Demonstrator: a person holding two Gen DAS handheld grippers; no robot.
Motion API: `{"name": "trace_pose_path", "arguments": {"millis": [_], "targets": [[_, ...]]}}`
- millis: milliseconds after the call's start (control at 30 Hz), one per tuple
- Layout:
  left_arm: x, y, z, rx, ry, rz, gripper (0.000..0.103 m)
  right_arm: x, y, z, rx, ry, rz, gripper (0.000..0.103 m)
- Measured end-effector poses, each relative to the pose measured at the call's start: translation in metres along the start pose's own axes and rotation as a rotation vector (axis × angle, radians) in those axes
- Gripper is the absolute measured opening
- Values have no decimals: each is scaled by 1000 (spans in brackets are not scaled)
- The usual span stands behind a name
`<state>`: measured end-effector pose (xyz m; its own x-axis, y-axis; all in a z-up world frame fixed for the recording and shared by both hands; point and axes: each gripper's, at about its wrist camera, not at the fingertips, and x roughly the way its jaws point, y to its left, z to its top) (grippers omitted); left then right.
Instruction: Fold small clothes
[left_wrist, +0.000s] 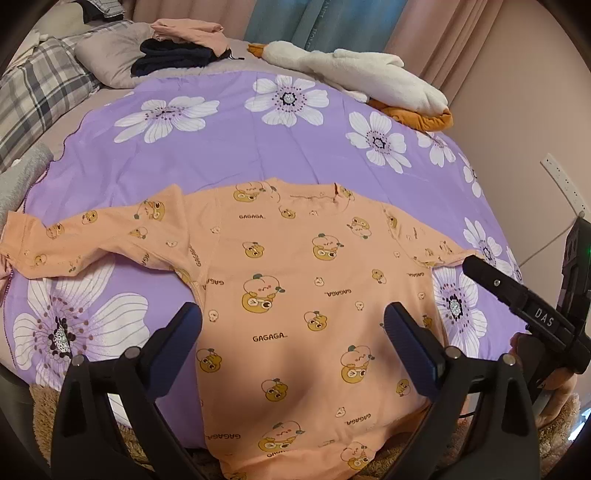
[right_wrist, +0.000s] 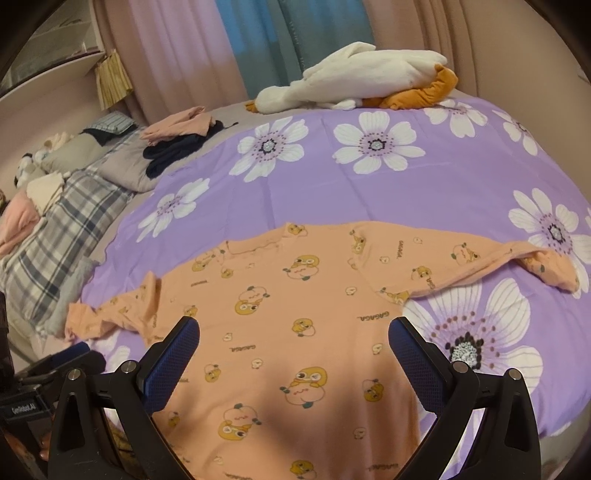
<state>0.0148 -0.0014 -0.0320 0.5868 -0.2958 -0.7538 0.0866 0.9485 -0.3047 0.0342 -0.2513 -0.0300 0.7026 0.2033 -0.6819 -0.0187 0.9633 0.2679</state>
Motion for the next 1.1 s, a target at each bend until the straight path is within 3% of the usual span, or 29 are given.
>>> {"name": "trace_pose_path", "arguments": {"millis": [933,1100], "targets": [[28,-22,-1,14,82,-20,95,-15,-67,-14,212,-23,-24,98],[43,-20,-5,4,111,0,85,-18,-120,-16,355,-34,-10,98]]}}
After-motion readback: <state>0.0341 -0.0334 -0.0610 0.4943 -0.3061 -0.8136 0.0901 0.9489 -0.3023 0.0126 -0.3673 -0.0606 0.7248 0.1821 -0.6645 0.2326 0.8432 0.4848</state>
